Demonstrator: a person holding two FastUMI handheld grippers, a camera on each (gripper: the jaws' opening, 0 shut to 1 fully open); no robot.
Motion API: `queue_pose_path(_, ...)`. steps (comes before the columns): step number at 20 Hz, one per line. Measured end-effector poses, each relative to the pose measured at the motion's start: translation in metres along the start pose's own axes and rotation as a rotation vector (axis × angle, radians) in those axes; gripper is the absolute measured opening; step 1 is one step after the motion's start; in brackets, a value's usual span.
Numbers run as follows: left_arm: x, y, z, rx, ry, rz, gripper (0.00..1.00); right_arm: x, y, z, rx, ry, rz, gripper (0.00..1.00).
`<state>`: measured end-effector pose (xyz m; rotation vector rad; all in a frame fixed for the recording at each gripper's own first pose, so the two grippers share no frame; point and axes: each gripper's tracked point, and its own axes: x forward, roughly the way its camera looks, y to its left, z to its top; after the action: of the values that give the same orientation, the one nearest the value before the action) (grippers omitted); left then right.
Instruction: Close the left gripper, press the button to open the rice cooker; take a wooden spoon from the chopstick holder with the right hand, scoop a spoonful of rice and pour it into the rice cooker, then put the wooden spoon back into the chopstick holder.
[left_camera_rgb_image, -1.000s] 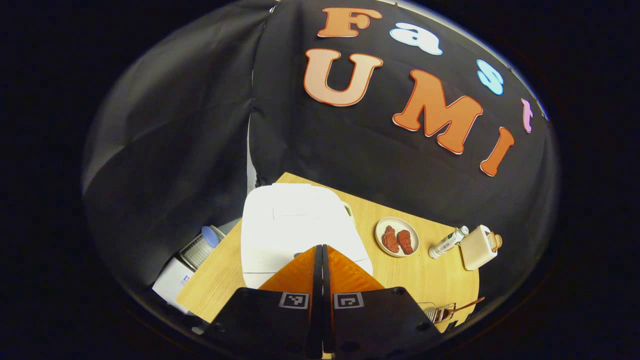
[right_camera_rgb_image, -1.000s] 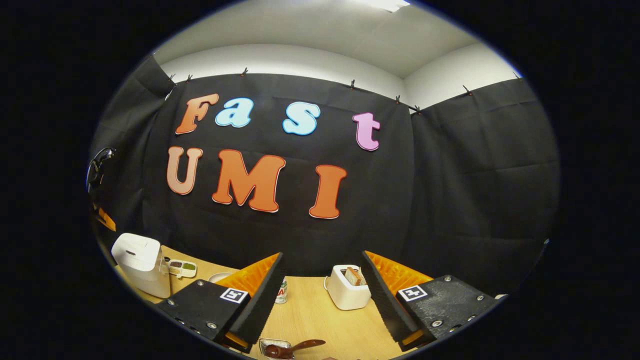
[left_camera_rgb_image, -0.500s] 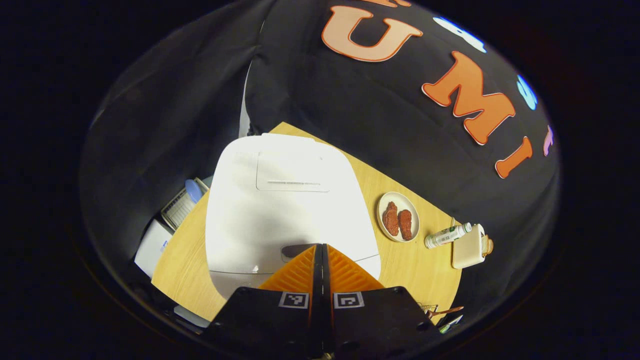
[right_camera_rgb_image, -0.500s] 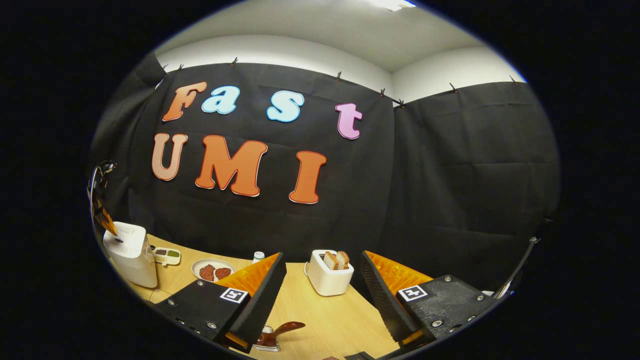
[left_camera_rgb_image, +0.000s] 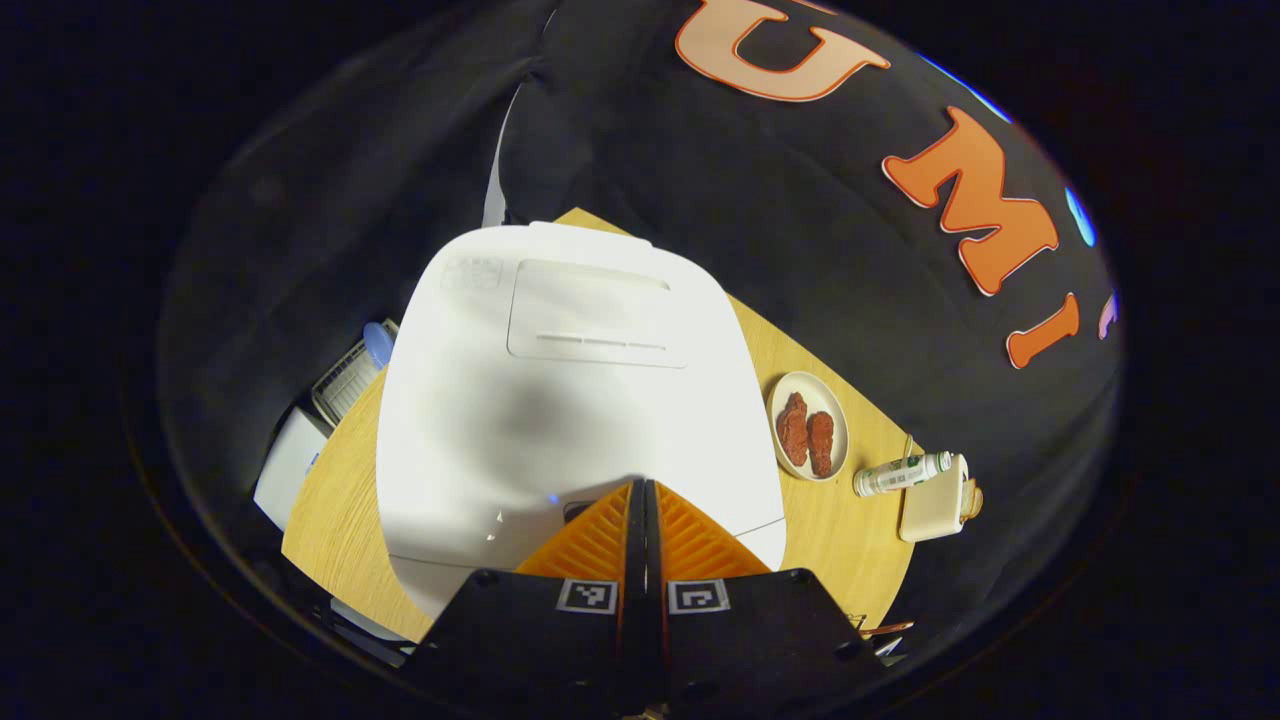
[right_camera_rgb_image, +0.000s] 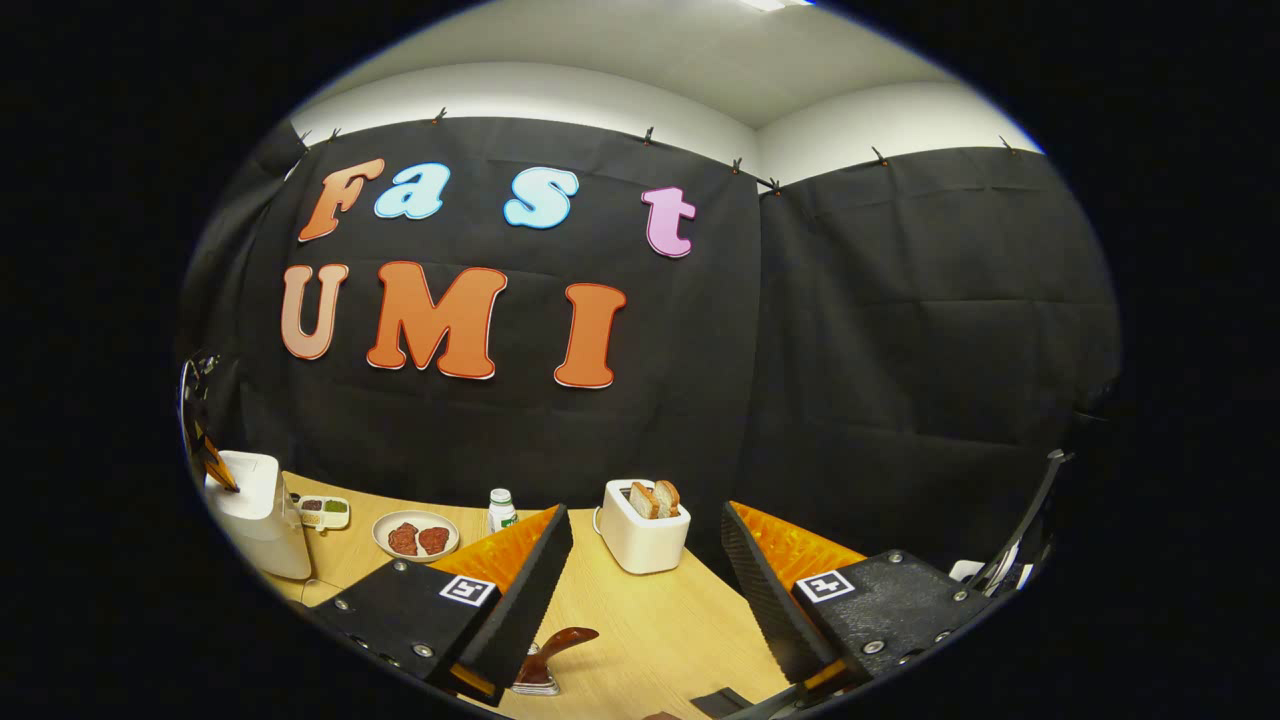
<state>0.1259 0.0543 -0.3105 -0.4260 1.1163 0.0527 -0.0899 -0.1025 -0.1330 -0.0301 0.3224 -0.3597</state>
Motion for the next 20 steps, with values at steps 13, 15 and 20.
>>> queue_pose_path(13, -0.070, -0.014, 0.057, 0.200, -0.314, 0.051, 0.05, 0.016, 0.000, -0.057, 0.025, 0.147, 0.017, 0.94)
queue_pose_path(15, -0.089, -0.025, 0.069, 0.266, -0.414, 0.081, 0.05, 0.020, 0.008, -0.069, 0.015, 0.178, 0.039, 0.94)
queue_pose_path(20, -0.130, -0.043, 0.065, 0.395, -0.534, 0.129, 0.05, 0.030, 0.027, -0.108, 0.016, 0.268, 0.098, 0.94)
